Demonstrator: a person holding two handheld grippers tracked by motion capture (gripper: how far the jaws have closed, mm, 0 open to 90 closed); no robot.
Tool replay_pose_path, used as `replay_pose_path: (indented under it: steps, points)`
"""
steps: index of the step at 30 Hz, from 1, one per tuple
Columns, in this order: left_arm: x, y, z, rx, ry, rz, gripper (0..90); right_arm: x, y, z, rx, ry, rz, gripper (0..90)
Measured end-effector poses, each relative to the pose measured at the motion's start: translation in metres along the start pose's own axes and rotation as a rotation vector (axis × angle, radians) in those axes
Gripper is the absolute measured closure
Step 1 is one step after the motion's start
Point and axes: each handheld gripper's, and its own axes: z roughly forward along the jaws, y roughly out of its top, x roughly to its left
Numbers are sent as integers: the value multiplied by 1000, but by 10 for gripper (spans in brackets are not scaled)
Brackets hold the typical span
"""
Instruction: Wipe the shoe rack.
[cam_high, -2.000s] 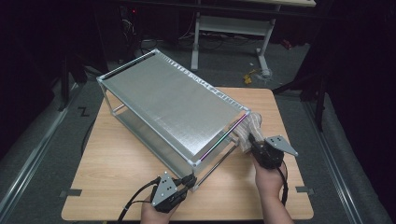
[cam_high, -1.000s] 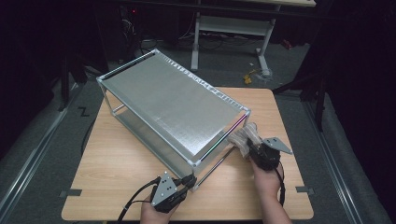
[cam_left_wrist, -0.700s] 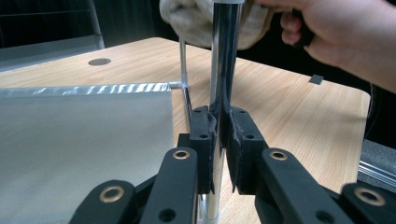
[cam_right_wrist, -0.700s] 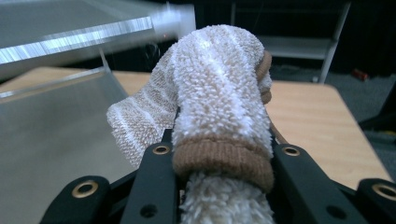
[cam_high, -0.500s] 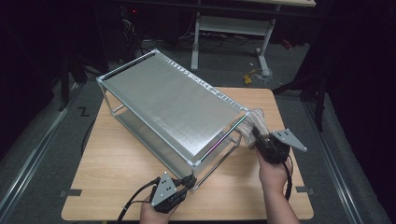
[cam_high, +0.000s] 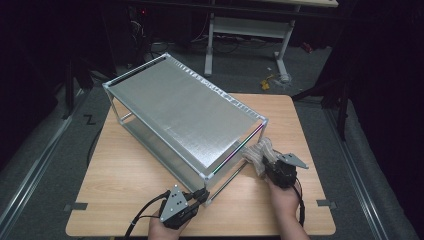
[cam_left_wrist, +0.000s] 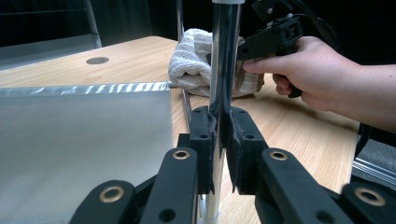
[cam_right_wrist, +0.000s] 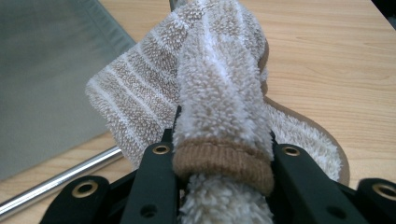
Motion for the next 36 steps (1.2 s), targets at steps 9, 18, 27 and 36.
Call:
replay_pose_path:
  steps: [9,18,27,36]
  points:
    - [0,0,-3,7,-1,3,812,-24,8,-32,-92,-63,16,722]
    - [-1,0,-6,10,-2,5,811,-35,2,-12,-4,-107,30,699]
    - [-2,-1,-7,5,1,2,811,-41,-3,-20,-33,-111,20,455]
    - [-3,-1,-8,6,4,0,811,-3,44,-24,-132,-38,-47,468]
